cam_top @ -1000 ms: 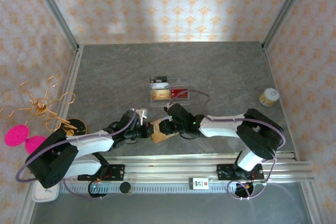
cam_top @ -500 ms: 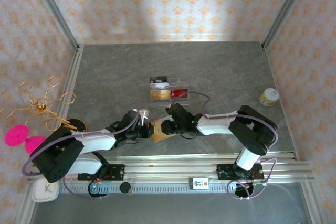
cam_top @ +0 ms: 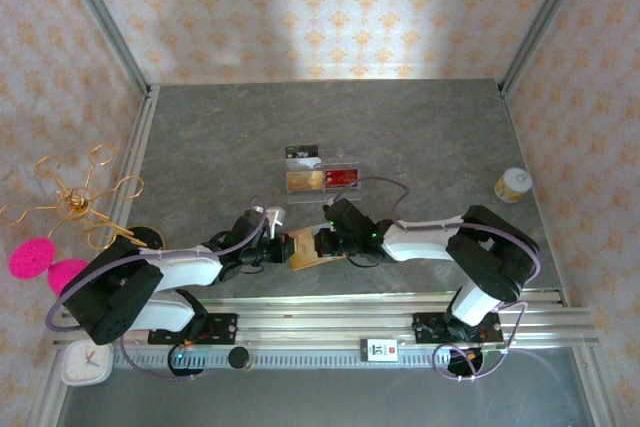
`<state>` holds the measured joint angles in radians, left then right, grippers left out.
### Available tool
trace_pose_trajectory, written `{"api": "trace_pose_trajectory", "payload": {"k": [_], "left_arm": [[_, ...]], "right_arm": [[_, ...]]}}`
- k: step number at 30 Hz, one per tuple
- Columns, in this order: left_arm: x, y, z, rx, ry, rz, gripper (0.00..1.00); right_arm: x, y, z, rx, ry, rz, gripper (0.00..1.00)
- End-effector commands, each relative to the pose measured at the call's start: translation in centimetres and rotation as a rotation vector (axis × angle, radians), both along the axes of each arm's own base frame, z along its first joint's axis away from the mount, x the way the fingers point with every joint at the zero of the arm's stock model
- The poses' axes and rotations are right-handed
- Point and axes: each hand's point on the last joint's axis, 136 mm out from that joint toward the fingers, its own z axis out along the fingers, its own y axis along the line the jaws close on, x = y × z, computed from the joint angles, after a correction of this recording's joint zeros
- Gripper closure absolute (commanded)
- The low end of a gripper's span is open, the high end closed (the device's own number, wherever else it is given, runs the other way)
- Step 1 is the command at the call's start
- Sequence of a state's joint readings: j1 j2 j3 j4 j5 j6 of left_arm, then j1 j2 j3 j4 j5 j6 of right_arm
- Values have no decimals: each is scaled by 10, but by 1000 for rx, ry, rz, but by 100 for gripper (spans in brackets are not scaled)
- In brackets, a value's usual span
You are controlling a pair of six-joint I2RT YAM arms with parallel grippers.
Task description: Take the credit cards out of the card holder
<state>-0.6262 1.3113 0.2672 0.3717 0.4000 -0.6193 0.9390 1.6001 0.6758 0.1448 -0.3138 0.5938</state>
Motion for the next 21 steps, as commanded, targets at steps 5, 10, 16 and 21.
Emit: {"api": "trace_pose_trajectory", "payload": {"k": [5, 10, 16, 21], "left_arm": [[-3, 6, -11, 51, 24, -6, 100], [0, 8, -9, 84, -4, -19, 100], [0, 8, -12, 81, -1, -12, 100], [0, 8, -12, 73, 0, -12, 100]], "right_arm": [[3, -30, -4, -73, -12, -109, 100], [-11, 4, 30, 92, -20, 67, 83], [-16, 17, 25, 158, 83, 112, 84], [-7, 13, 15, 110, 87, 83, 88]]}}
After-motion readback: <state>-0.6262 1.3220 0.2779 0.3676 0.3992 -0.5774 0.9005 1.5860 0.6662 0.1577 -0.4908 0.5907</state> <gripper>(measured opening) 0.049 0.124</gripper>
